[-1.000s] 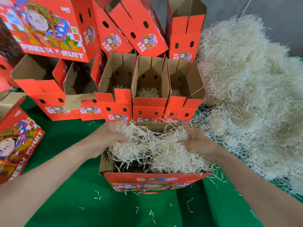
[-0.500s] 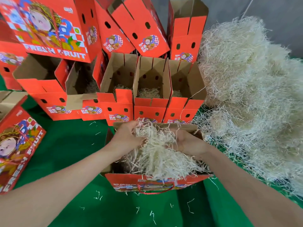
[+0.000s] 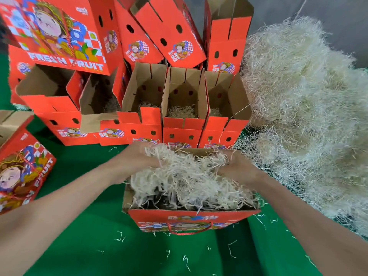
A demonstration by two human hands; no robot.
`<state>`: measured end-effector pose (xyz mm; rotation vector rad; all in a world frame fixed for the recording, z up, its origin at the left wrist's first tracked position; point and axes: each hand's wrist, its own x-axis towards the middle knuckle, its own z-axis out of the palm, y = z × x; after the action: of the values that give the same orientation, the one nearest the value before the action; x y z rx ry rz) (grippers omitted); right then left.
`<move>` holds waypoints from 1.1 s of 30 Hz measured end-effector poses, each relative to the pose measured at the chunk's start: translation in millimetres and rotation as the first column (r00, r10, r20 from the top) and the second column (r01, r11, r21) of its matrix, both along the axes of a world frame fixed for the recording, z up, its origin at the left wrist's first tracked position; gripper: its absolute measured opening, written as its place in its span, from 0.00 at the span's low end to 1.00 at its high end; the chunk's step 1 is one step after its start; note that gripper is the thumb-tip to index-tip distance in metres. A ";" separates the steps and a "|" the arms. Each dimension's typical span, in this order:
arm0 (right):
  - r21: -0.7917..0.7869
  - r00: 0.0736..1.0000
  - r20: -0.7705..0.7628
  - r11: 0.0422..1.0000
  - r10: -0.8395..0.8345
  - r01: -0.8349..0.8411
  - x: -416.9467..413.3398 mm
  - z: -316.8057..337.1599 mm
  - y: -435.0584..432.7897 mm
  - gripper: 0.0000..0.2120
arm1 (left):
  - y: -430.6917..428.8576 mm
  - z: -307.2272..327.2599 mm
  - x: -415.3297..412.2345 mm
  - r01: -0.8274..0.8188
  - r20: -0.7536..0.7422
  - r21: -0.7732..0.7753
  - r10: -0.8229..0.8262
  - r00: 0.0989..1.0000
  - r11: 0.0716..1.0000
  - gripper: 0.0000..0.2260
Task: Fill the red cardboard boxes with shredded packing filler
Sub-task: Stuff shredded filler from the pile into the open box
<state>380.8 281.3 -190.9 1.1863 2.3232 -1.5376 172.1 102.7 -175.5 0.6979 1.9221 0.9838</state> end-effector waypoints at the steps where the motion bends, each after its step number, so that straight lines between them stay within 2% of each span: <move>1: -0.039 1.000 0.006 0.999 0.014 -0.014 -2.5 -1.5 -1.6 0.33 | 3.3 -0.6 7.2 0.066 0.064 0.003 -0.066 0.996 0.998 0.34; 4: -0.072 0.991 -0.100 0.993 0.086 -0.094 -15.7 -0.6 -16.7 0.21 | 14.6 -8.4 27.8 0.291 0.168 -0.046 -0.280 0.945 0.956 0.38; 5: -0.105 0.985 -0.136 0.987 0.104 -0.119 -18.4 -1.3 -19.9 0.22 | 18.0 -13.5 32.2 0.356 0.188 -0.094 -0.335 0.923 0.930 0.38; 7: -0.194 0.975 -0.107 0.958 0.193 -0.211 -17.7 6.2 -27.2 0.18 | 21.4 -22.6 40.4 0.449 0.149 -0.214 -0.425 0.893 0.868 0.36; 8: -0.232 0.962 -0.029 0.935 0.270 -0.269 -12.7 9.6 -26.3 0.21 | 21.4 -26.9 42.5 0.473 0.092 -0.268 -0.466 0.880 0.839 0.31; 10: -0.305 0.893 0.162 0.882 0.419 -0.359 0.6 10.8 -17.1 0.45 | 18.0 -34.9 44.9 0.494 -0.017 -0.362 -0.535 0.845 0.791 0.26; 11: -0.303 0.843 0.240 0.862 0.481 -0.405 5.3 10.6 -15.1 0.50 | 15.8 -38.1 45.1 0.496 -0.035 -0.387 -0.550 0.834 0.777 0.27; 12: -0.263 0.810 0.291 0.857 0.509 -0.443 7.2 9.3 -16.5 0.50 | 15.0 -41.6 44.4 0.500 -0.026 -0.395 -0.554 0.832 0.771 0.29; 13: -0.206 0.802 0.311 0.859 0.511 -0.468 5.8 5.9 -18.8 0.47 | 16.1 -45.7 43.1 0.494 0.050 -0.389 -0.518 0.854 0.777 0.30; 15: -0.109 0.853 0.269 0.895 0.446 -0.433 -4.7 -2.5 -27.7 0.37 | 22.5 -47.0 44.4 0.443 0.262 -0.344 -0.368 0.892 0.828 0.29; 16: -0.083 0.885 0.238 0.916 0.401 -0.393 -10.8 -6.7 -31.6 0.33 | 27.1 -48.1 45.9 0.408 0.292 -0.331 -0.319 0.902 0.851 0.27; 19: -0.020 0.918 0.224 0.943 0.327 -0.331 -20.0 -15.7 -24.2 0.32 | 36.6 -54.1 43.5 0.364 0.125 -0.343 -0.342 0.931 0.866 0.34; 22: 0.060 0.861 0.367 0.915 0.352 -0.400 -16.7 -12.5 -8.0 0.37 | 36.7 -53.8 30.8 0.364 -0.144 -0.428 -0.461 0.876 0.827 0.32; 23: 0.084 0.812 0.437 0.881 0.387 -0.465 -16.1 -11.6 -5.1 0.36 | 36.6 -53.8 26.5 0.378 -0.198 -0.477 -0.516 0.834 0.794 0.29; 25: 0.138 0.700 0.547 0.776 0.459 -0.616 -20.9 -13.8 -5.6 0.29 | 39.1 -53.9 23.1 0.448 -0.266 -0.584 -0.681 0.682 0.677 0.19; 27: 0.158 0.644 0.540 0.685 0.543 -0.711 -33.3 -17.3 -14.6 0.17 | 44.9 -57.0 26.7 0.505 -0.269 -0.675 -0.817 0.509 0.537 0.14; 29: 0.143 0.568 0.520 0.590 0.638 -0.794 -49.5 -27.0 -24.2 0.09 | 54.6 -61.8 34.6 0.557 -0.176 -0.744 -0.912 0.371 0.370 0.12; 32: 0.019 0.360 0.571 0.427 0.738 -0.904 -72.6 -52.7 -29.9 0.11 | 71.9 -80.1 44.0 0.615 0.005 -0.776 -0.973 0.229 0.141 0.14; 33: -0.040 0.274 0.605 0.372 0.748 -0.928 -77.9 -62.6 -28.7 0.12 | 76.0 -91.5 45.4 0.626 0.054 -0.773 -0.973 0.225 0.102 0.14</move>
<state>302.9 252.5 -253.5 0.1072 2.1514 -0.3263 217.5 178.7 -267.0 1.4547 1.5496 -0.7605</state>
